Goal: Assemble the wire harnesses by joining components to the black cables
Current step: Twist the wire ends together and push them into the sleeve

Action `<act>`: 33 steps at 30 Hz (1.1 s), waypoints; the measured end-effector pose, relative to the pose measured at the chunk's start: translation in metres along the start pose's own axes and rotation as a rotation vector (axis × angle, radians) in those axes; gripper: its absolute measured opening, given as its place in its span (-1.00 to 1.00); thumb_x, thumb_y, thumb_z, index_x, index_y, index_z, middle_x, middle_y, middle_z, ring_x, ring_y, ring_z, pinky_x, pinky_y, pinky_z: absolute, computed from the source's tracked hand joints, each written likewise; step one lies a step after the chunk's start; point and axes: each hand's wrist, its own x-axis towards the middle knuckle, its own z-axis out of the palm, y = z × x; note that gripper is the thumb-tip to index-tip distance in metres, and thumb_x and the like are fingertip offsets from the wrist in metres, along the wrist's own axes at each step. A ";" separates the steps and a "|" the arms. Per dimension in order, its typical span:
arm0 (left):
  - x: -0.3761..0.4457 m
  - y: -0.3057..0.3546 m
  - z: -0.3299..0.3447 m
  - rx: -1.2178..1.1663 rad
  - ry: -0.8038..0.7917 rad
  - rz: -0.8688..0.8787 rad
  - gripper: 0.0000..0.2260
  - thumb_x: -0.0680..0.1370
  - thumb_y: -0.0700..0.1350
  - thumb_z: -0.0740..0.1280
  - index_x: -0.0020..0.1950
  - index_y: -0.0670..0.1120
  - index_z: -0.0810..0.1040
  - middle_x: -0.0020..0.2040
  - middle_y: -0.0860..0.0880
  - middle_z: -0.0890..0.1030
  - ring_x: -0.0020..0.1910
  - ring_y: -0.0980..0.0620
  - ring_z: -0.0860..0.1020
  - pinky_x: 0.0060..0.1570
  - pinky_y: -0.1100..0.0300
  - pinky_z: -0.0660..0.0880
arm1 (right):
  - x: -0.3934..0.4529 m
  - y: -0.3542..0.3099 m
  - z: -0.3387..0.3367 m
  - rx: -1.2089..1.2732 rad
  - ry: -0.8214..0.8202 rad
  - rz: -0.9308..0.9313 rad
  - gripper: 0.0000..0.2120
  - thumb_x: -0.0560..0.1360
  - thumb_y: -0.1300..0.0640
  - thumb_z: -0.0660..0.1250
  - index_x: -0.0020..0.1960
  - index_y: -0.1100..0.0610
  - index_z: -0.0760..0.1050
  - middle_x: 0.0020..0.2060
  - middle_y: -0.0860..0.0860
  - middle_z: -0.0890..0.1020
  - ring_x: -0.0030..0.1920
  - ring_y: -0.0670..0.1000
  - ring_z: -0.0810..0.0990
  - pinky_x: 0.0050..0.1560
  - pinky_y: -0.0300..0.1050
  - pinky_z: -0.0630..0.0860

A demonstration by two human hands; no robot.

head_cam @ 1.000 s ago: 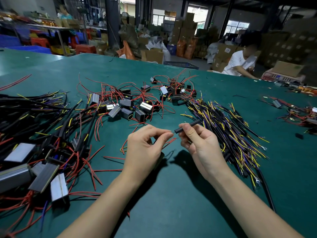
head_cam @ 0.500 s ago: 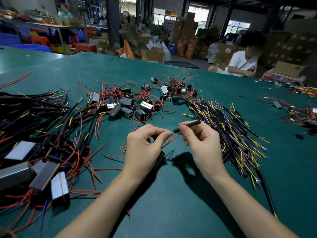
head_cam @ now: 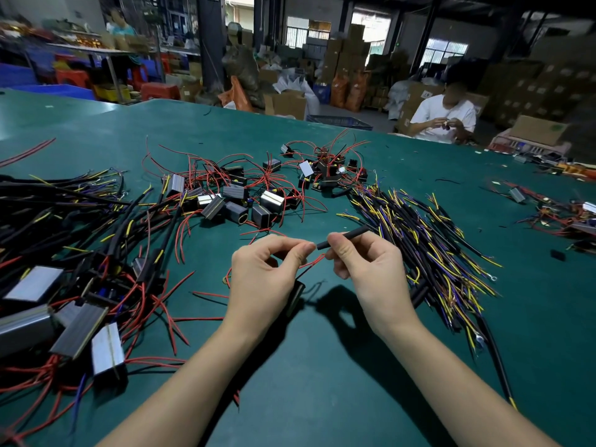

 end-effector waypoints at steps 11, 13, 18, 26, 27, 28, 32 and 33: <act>0.001 0.002 -0.001 -0.088 0.006 -0.064 -0.87 0.45 -0.17 0.46 -0.25 0.04 0.66 -0.30 0.03 0.66 -0.28 0.12 0.56 -0.12 0.00 0.51 | 0.002 0.002 0.004 0.318 0.021 0.162 -0.82 0.36 0.13 0.41 -0.17 0.26 0.54 -0.37 0.08 0.64 -0.42 -0.07 0.46 -0.39 -0.31 0.41; 0.001 0.002 -0.001 -0.085 -0.006 -0.066 -0.87 0.45 -0.17 0.46 -0.25 0.04 0.66 -0.30 0.03 0.66 -0.27 0.10 0.58 -0.11 0.00 0.52 | 0.003 0.002 0.002 0.182 0.045 0.093 -0.90 0.45 0.18 0.39 -0.19 0.21 0.56 -0.39 0.05 0.63 -0.43 -0.07 0.45 -0.39 -0.31 0.40; 0.001 0.002 0.000 -0.060 -0.002 -0.100 -0.88 0.47 -0.12 0.45 -0.26 0.04 0.66 -0.35 0.11 0.66 -0.31 0.16 0.59 -0.18 0.15 0.52 | 0.004 0.004 0.000 0.235 0.131 0.113 -0.86 0.50 0.16 0.35 -0.20 0.21 0.54 -0.38 0.01 0.64 -0.43 -0.10 0.47 -0.39 -0.31 0.41; 0.002 -0.003 0.000 -0.034 0.002 -0.057 -0.87 0.49 -0.10 0.43 -0.26 -0.01 0.64 -0.41 0.16 0.58 -0.44 0.25 0.44 -0.33 0.33 0.37 | -0.002 0.002 -0.004 -0.316 -0.010 -0.269 -0.87 0.54 0.15 0.21 -0.04 0.04 0.53 -0.43 -0.16 0.40 -0.40 -0.13 0.32 -0.33 -0.30 0.29; 0.002 -0.003 0.000 -0.028 -0.002 -0.046 -0.87 0.49 -0.11 0.42 -0.26 0.00 0.64 -0.41 0.17 0.57 -0.45 0.27 0.42 -0.35 0.35 0.35 | -0.002 0.001 -0.005 -0.447 -0.036 -0.394 -0.90 0.52 0.14 0.26 0.00 0.02 0.52 -0.40 -0.21 0.40 -0.39 -0.15 0.31 -0.31 -0.30 0.29; 0.002 -0.003 0.000 -0.020 -0.008 -0.034 -0.87 0.50 -0.11 0.42 -0.26 0.00 0.63 -0.42 0.18 0.56 -0.47 0.29 0.41 -0.37 0.37 0.33 | -0.002 0.000 -0.006 -0.581 -0.049 -0.513 -0.88 0.50 0.14 0.31 0.04 0.01 0.52 -0.37 -0.26 0.41 -0.36 -0.18 0.35 -0.24 -0.29 0.32; 0.001 -0.004 0.000 0.009 -0.039 0.009 -0.89 0.50 -0.12 0.41 -0.24 -0.03 0.64 -0.42 0.16 0.55 -0.48 0.27 0.41 -0.39 0.37 0.30 | 0.000 0.001 -0.007 -0.804 -0.037 -0.682 -0.90 0.48 0.16 0.39 -0.01 0.07 0.58 -0.27 -0.28 0.51 -0.34 -0.24 0.35 -0.11 -0.04 0.38; 0.000 -0.003 0.000 0.012 -0.044 0.016 -0.89 0.50 -0.13 0.42 -0.24 -0.05 0.64 -0.42 0.15 0.55 -0.48 0.26 0.41 -0.40 0.37 0.30 | 0.000 0.002 -0.008 -0.814 -0.029 -0.693 -0.93 0.48 0.15 0.39 -0.04 0.09 0.60 -0.25 -0.23 0.57 -0.34 -0.23 0.35 -0.12 -0.02 0.38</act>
